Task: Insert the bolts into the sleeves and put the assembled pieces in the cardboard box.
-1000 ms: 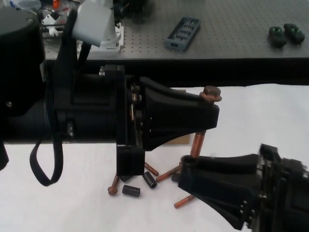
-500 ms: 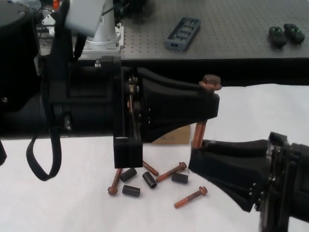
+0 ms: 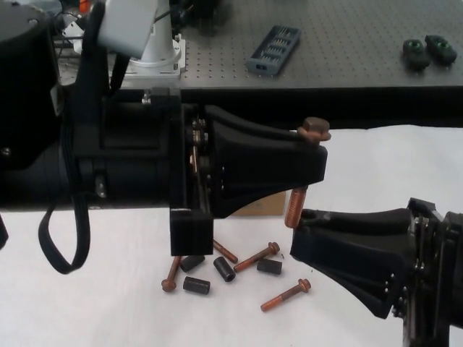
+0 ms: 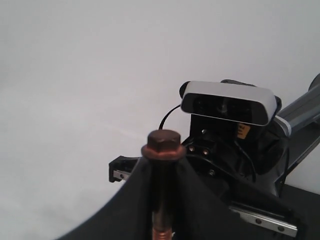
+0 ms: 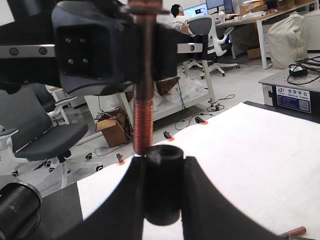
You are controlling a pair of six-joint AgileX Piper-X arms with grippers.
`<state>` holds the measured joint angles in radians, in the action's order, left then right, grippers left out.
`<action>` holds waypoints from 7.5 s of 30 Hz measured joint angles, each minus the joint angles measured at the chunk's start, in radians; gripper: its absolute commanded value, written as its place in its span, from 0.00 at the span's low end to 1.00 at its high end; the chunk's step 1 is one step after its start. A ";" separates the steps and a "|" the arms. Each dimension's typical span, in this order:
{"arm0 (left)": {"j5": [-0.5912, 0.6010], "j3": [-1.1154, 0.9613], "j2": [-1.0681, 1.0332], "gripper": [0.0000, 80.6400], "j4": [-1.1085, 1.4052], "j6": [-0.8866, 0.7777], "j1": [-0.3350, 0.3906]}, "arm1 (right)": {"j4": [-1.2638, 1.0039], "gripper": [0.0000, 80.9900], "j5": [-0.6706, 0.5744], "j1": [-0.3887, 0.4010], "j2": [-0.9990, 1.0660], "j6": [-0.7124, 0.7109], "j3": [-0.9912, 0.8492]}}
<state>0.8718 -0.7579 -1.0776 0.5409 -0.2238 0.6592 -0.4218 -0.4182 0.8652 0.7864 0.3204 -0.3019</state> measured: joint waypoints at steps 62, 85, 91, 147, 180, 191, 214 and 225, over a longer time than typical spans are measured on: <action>0.014 0.002 0.000 0.55 0.023 -0.010 0.000 | -0.204 0.05 -0.055 -0.003 0.071 0.042 -0.023; -0.241 0.002 0.032 0.34 -0.011 -0.324 -0.165 | 0.218 0.05 0.042 -0.163 0.112 0.030 -0.237; -0.207 0.002 0.043 0.05 -0.200 -0.358 -0.270 | 0.399 0.05 0.043 -0.214 0.260 0.024 -0.414; -0.673 0.002 0.043 0.33 -1.092 0.154 -0.421 | 1.171 0.04 0.466 -0.282 1.471 -0.129 -1.571; -0.590 0.002 0.043 0.33 -1.110 0.260 -0.421 | 1.391 0.23 0.447 -0.286 1.356 -0.184 -1.571; -0.576 0.002 0.005 0.33 -0.986 0.433 -0.341 | 1.550 0.23 0.392 -0.286 1.190 -0.303 -1.571; -0.640 -0.180 -0.314 0.26 -0.933 0.942 -0.166 | 1.481 0.23 0.354 -0.287 0.739 -0.375 -1.112; -0.726 -0.412 -0.557 0.28 -1.043 1.100 -0.088 | 1.383 0.23 0.354 -0.287 0.338 -0.342 -0.756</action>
<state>0.1461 -1.1704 -1.6349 -0.5018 0.8765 0.5711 0.9612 -0.0638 0.5782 1.1247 -0.0214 -1.0579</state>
